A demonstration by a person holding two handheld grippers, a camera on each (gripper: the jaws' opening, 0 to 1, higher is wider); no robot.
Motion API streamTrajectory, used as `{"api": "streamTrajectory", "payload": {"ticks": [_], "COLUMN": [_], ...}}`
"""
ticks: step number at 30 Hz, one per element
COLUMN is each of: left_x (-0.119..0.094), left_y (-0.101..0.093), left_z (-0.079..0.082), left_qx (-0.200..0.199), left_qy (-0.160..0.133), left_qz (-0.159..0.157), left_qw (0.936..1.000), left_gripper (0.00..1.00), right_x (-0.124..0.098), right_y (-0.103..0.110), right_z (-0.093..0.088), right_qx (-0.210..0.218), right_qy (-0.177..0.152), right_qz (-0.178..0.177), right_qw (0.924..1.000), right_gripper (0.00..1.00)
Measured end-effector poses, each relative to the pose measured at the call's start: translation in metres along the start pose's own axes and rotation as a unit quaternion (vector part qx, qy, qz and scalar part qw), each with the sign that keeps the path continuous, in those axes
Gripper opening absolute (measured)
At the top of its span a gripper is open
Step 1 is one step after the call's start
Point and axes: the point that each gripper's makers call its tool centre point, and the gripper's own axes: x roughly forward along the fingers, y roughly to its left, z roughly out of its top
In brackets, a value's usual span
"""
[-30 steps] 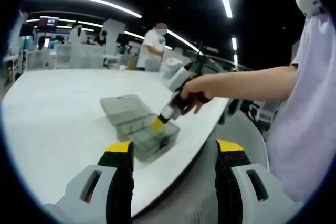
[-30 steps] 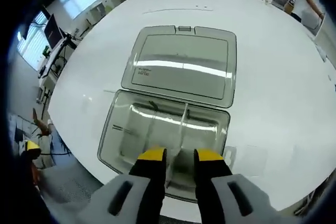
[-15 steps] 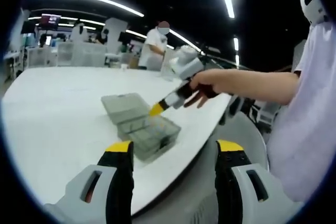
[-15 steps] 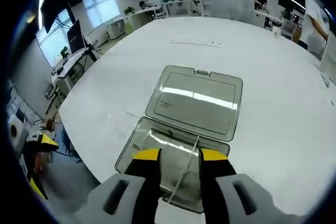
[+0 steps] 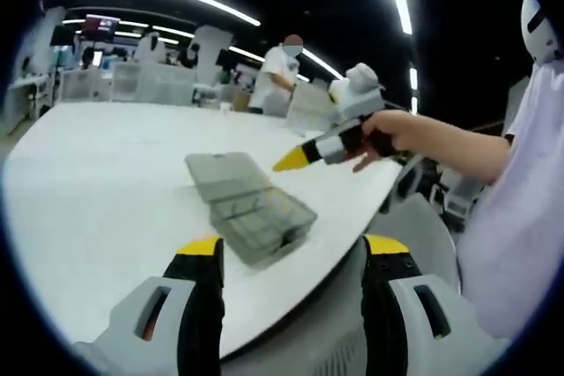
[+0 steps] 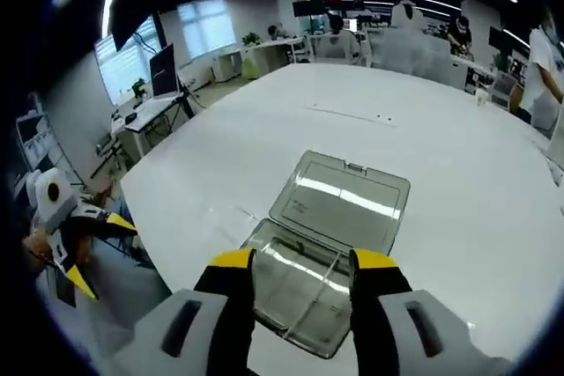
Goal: Insert the divider into the dual guide fixture by aligning both edges with the guide slots and pushing it downward to the bottom, including one-sided entry, uneven engagement, binding, and posture correction.
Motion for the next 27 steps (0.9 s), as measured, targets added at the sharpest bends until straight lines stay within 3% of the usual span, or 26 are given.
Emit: {"api": "streamTrajectory", "payload": {"ticks": [13,27], "left_x": [0.002,0.005], "left_y": [0.01,0.012], "left_z": [-0.002,-0.007], "left_qx": [-0.004,-0.001], "left_qy": [0.009,0.027], "left_qz": [0.044,0.068], "left_qw": [0.999,0.9973], "left_gripper": [0.61,0.61], "right_x": [-0.041,-0.085], "right_y": [0.017,0.023], "right_z": [-0.014,-0.028], "right_qx": [-0.028,-0.038], "right_qy": [-0.015,-0.051], "right_qz": [0.056,0.072], "right_qw": [0.9979,0.9954], "right_gripper": [0.49,0.54]}}
